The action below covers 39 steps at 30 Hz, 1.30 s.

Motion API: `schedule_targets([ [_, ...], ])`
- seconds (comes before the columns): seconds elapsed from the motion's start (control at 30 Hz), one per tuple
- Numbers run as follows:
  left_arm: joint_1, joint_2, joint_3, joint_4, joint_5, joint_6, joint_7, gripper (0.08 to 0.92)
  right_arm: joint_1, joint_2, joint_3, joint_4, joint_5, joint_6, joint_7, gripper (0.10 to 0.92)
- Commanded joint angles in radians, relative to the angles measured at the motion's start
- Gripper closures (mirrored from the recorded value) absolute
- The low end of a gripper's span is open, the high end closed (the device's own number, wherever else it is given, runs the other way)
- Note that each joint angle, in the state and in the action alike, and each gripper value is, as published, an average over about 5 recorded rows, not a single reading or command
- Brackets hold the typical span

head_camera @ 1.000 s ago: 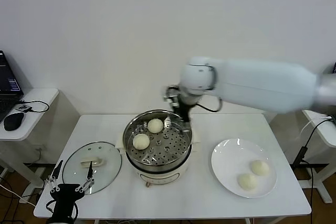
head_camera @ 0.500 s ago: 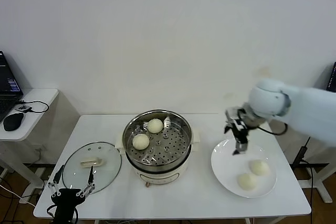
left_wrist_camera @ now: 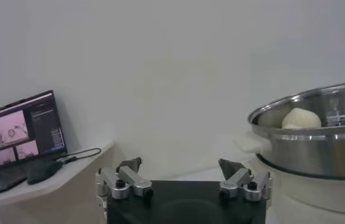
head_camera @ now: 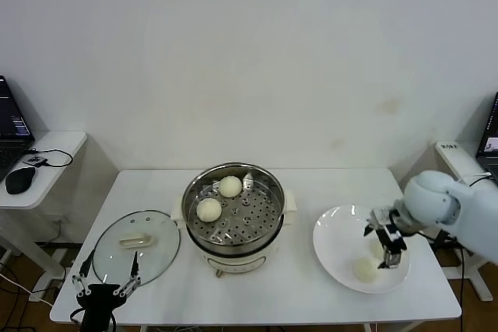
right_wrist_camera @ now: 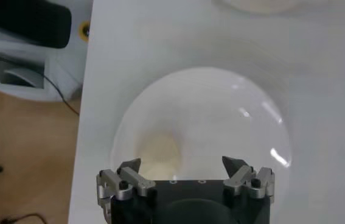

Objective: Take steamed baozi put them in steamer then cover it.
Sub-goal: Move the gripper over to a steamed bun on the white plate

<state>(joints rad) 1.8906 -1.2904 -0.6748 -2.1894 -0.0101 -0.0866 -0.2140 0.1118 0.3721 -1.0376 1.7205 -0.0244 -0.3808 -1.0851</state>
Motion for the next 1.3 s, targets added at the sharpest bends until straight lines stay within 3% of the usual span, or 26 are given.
schedule_targets([
  [0.03,0.002,-0.002,0.000,0.002,0.001,-0.001,-0.001,0.177,-0.168,-0.028,0.102,-0.010,-0.082,0.029,0.013,0.203],
  [0.87,-0.003,-0.002,-0.016,0.012,-0.006,-0.004,-0.001,0.177,-0.275,0.086,0.167,-0.111,-0.131,0.026,0.080,0.255],
  [1.3,-0.001,-0.004,-0.018,0.008,-0.005,-0.004,-0.002,0.177,-0.323,0.098,0.212,-0.123,-0.138,0.017,0.086,0.371],
])
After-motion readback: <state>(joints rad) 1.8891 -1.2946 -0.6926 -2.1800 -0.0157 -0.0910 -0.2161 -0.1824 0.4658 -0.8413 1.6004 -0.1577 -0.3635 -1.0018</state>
